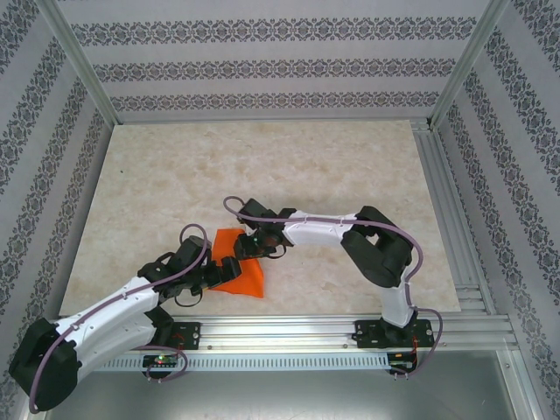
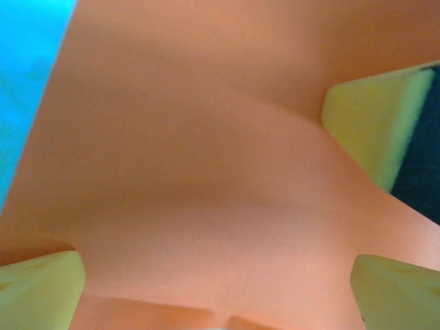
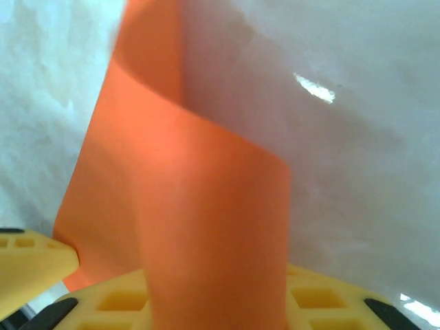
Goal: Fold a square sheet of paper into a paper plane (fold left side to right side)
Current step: Pick up the square sheet of paper from the bottom-center of the table, then place a square sheet of paper at the center of the table.
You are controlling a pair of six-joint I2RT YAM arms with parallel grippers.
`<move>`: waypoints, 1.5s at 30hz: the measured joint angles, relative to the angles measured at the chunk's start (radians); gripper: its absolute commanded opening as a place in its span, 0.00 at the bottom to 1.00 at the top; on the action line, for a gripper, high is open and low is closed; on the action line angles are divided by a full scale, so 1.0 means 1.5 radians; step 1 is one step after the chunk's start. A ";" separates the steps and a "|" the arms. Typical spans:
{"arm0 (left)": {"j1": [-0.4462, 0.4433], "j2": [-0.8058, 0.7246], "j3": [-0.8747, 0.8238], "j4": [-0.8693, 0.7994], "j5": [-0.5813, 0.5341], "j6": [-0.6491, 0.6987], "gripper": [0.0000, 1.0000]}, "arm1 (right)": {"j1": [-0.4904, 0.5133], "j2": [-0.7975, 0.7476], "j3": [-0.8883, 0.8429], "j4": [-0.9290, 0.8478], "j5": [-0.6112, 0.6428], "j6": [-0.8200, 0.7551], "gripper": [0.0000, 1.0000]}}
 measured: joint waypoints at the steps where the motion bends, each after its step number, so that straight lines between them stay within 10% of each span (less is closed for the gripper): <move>1: 0.000 -0.003 0.000 0.000 -0.003 0.000 1.00 | -0.006 -0.009 -0.014 0.012 -0.008 -0.001 0.29; 15: 0.000 -0.022 0.142 0.034 -0.008 0.118 1.00 | -0.201 -0.217 -0.251 0.240 -0.238 -0.038 0.22; 25: 0.000 0.067 0.252 0.137 0.103 0.257 1.00 | -0.393 -0.500 -0.282 0.161 -0.391 -0.188 0.22; 38: 0.000 0.180 0.374 0.215 0.290 0.393 1.00 | -0.416 -0.635 -0.183 -0.040 -0.526 -0.300 0.19; 45: 0.000 0.205 0.387 0.245 0.368 0.409 0.59 | -0.415 -0.642 -0.168 -0.065 -0.564 -0.309 0.19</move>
